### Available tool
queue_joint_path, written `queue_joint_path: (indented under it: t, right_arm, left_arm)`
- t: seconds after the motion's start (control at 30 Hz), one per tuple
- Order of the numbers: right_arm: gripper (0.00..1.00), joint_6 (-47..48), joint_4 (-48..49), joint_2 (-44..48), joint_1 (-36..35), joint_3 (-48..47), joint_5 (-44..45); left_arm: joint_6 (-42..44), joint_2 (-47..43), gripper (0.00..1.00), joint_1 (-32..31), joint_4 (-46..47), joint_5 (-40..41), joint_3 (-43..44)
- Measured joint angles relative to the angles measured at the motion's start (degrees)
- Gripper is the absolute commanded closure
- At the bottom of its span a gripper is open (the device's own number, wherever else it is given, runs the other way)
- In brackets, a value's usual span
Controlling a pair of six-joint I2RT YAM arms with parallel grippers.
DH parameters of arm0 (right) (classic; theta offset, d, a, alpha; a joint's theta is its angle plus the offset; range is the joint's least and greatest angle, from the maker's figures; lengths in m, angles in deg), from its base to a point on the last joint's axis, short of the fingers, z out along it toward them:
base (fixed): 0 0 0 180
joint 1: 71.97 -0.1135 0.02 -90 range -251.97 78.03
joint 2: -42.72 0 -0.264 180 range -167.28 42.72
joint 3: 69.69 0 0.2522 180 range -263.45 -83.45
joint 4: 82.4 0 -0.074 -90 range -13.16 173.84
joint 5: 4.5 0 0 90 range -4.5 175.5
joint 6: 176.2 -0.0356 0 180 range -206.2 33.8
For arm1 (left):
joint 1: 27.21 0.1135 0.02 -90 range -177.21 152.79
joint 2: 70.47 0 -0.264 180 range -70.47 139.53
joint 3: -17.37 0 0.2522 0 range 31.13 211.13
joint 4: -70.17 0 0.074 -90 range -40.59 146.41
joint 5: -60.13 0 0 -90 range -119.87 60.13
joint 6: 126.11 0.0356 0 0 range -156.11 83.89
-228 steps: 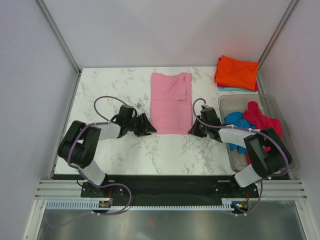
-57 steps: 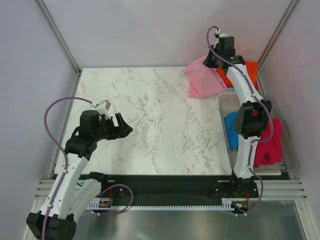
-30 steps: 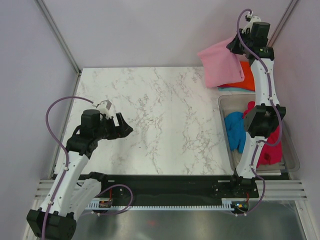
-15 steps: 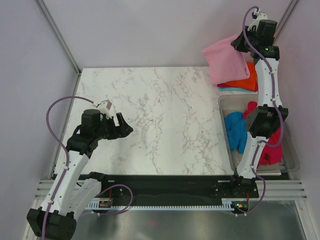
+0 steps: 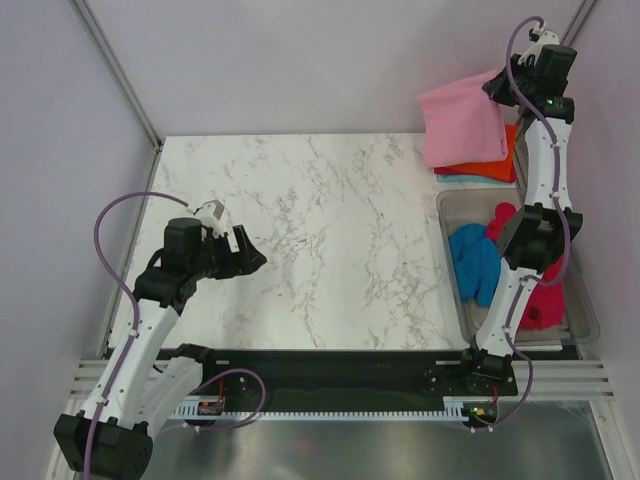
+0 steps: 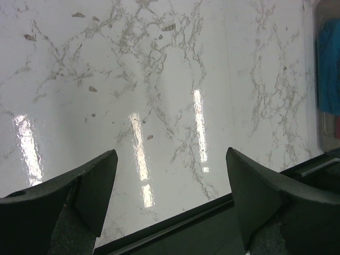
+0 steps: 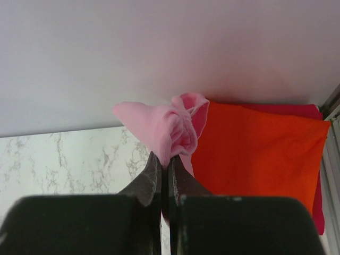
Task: Fold and stack the t-shirts
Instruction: Neatly place the folded tshirt to the corner, then reset both grippers
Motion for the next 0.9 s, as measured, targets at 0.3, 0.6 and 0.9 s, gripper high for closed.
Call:
queue_joint_path:
  t: [0.3,0.6,0.9]
  right_arm:
    - [0.95,-2.51,8.2,-14.84,5.4,-3.08,-1.36]
    - [0.05,-9.27,23.65,-28.83,10.47,-4.31,8.22]
    - [0.02,-10.38,26.8,-20.59,9.46,5.79,18.01]
  left_arm:
    - [0.0,0.79,0.1,0.0,0.0,0.0,0.0]
    - [0.0,0.98,0.1,0.0,0.0,0.04,0.0]
    - [0.0,0.98,0.1,0.0,0.0,0.02,-0.02]
